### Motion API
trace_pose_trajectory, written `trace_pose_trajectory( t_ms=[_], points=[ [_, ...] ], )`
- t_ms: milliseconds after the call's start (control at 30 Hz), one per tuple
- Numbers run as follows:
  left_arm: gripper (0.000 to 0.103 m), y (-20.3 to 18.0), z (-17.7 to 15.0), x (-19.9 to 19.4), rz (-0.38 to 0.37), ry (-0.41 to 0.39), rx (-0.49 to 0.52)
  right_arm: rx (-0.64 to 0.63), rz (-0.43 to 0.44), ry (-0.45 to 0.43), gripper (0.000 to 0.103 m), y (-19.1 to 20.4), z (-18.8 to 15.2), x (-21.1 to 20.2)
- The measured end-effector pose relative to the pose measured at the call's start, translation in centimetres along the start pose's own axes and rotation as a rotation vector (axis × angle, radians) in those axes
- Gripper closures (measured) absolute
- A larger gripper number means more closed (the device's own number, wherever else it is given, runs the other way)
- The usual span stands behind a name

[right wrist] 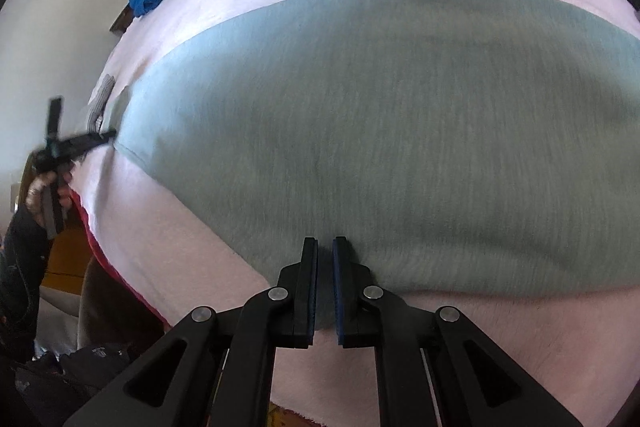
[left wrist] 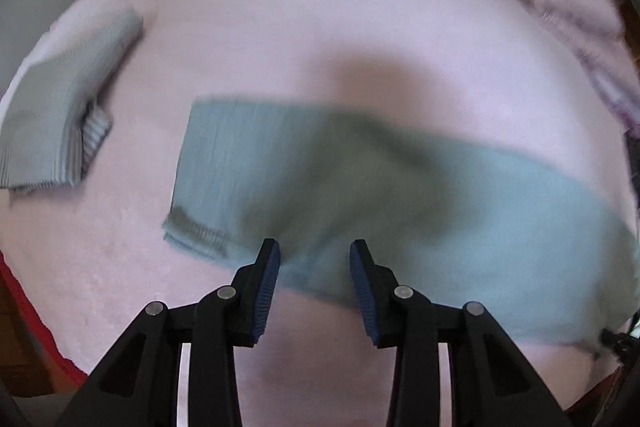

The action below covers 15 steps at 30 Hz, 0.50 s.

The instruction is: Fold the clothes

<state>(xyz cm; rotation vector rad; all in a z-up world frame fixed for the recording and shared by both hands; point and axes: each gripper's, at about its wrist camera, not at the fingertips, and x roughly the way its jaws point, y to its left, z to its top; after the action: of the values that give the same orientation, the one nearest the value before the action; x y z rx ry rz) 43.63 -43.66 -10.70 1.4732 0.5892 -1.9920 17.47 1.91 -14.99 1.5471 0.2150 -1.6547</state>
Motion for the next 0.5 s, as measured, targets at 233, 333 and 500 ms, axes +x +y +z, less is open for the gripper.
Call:
trace_pose_trajectory(
  t_ms=[233,333,500],
  points=[
    [0.070,-2.4,4.0,-3.4,-0.073,-0.111,0.027,0.038,0.021,-0.013,0.094,-0.8,-0.5,-0.4],
    [0.069,-2.7,5.9,-1.7,-0.069,-0.052,0.036,0.023,0.000,0.000,0.094,-0.7,-0.2,-0.6],
    [0.067,-0.7,4.6,0.0,-0.029,0.034,0.049,0.021,-0.014,0.005,0.094,-0.3,-0.1,-0.4]
  ],
)
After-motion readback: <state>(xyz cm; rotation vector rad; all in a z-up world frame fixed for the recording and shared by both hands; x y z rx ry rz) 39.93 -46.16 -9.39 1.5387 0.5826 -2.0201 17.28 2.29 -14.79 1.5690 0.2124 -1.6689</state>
